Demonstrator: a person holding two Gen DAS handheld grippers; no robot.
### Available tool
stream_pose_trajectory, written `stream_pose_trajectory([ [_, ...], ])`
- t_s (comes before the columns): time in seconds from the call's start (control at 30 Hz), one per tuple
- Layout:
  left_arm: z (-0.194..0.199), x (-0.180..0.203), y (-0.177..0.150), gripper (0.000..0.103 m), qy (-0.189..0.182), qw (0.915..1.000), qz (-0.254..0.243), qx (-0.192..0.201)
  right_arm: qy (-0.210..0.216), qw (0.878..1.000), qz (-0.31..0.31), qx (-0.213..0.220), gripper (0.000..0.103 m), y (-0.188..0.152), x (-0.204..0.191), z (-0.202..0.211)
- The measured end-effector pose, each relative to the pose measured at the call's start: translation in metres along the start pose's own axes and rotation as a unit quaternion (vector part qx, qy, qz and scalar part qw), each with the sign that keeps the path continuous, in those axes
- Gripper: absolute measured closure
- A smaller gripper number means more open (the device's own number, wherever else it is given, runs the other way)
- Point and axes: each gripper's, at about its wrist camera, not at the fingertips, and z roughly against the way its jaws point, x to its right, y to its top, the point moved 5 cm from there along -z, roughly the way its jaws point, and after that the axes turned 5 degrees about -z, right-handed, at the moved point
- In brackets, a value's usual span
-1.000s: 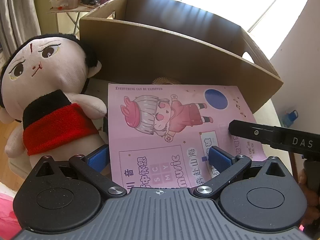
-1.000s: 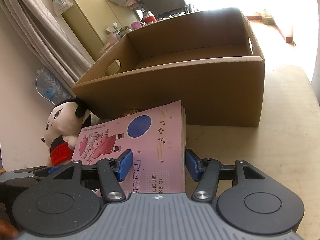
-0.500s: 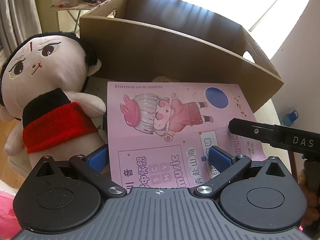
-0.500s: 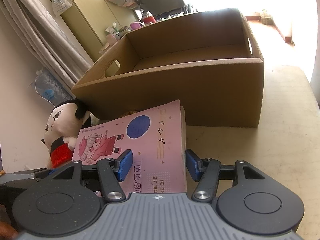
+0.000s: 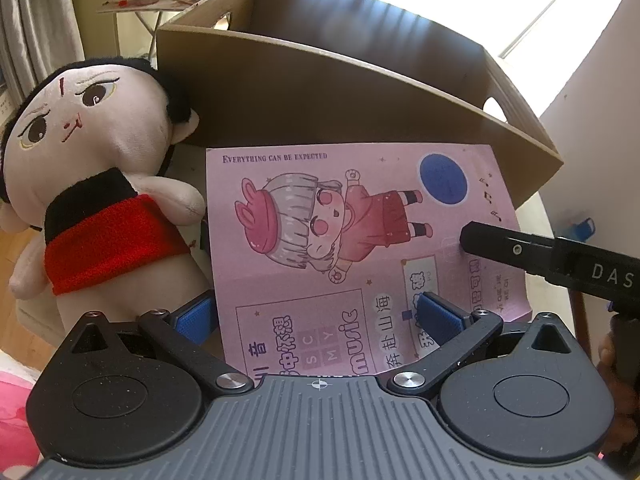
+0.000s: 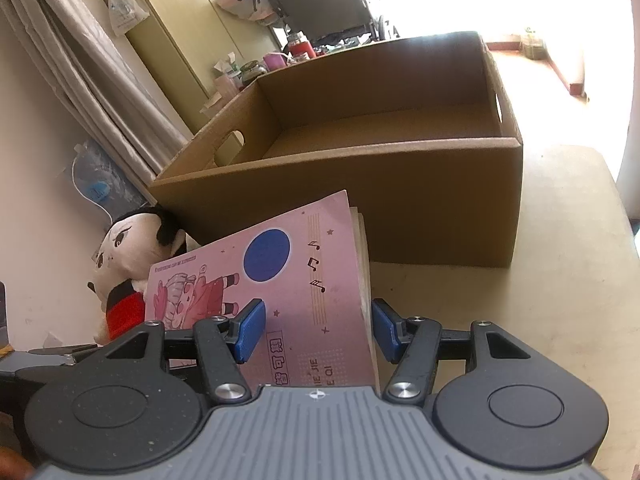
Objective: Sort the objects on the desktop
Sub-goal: 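Carry the pink booklet with the right gripper over the cardboard box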
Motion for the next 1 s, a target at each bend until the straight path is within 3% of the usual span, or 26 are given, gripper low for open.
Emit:
stream_pose_trajectory([
  [1.0,0.023,0.014,0.009,0.0,0.009,0.9996,-0.01,0.026,0.014,1.0,0.001,0.027,0.042,0.009,-0.008,0.024],
])
